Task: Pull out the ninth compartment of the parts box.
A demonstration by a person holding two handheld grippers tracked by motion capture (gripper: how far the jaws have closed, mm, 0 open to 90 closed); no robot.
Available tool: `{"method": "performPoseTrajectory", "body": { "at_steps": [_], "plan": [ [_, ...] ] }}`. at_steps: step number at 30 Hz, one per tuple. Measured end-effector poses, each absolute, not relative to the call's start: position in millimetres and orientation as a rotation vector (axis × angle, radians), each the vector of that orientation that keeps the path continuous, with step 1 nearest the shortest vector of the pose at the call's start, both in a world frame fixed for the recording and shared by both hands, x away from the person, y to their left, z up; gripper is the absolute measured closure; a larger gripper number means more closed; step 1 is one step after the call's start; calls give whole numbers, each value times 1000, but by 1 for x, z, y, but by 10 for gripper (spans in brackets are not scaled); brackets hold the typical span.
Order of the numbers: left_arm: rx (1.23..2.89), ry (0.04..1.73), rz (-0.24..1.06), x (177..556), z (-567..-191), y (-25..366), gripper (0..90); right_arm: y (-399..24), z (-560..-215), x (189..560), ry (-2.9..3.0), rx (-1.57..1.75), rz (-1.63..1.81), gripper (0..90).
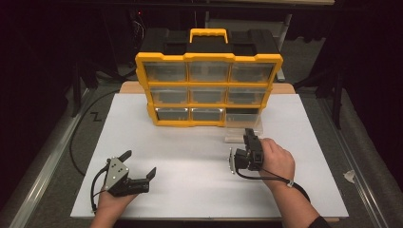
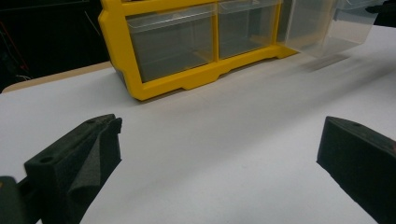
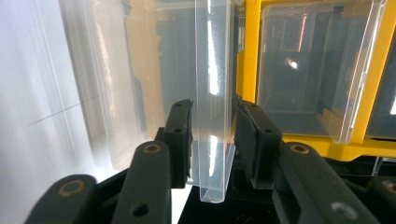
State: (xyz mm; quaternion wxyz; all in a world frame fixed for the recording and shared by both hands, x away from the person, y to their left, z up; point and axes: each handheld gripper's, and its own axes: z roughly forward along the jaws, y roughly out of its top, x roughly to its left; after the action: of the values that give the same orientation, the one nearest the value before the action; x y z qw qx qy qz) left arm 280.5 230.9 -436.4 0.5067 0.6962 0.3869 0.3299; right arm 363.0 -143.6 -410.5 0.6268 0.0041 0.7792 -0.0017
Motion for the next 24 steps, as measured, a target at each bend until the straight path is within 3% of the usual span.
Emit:
{"method": "performPoseTrajectory", "body": {
  "at_steps": [8,15,24],
  "plan": [
    [1679,934,797,280,-437,232,1,-153,-405,349,1831,42,70,404],
    [1688,931,798,280,-437,231,1,-167,-418,334,1865,16,54,317],
    [1690,929,802,280,-437,231,1,-182,-431,319,1870,24,33,272]
  ]
}}
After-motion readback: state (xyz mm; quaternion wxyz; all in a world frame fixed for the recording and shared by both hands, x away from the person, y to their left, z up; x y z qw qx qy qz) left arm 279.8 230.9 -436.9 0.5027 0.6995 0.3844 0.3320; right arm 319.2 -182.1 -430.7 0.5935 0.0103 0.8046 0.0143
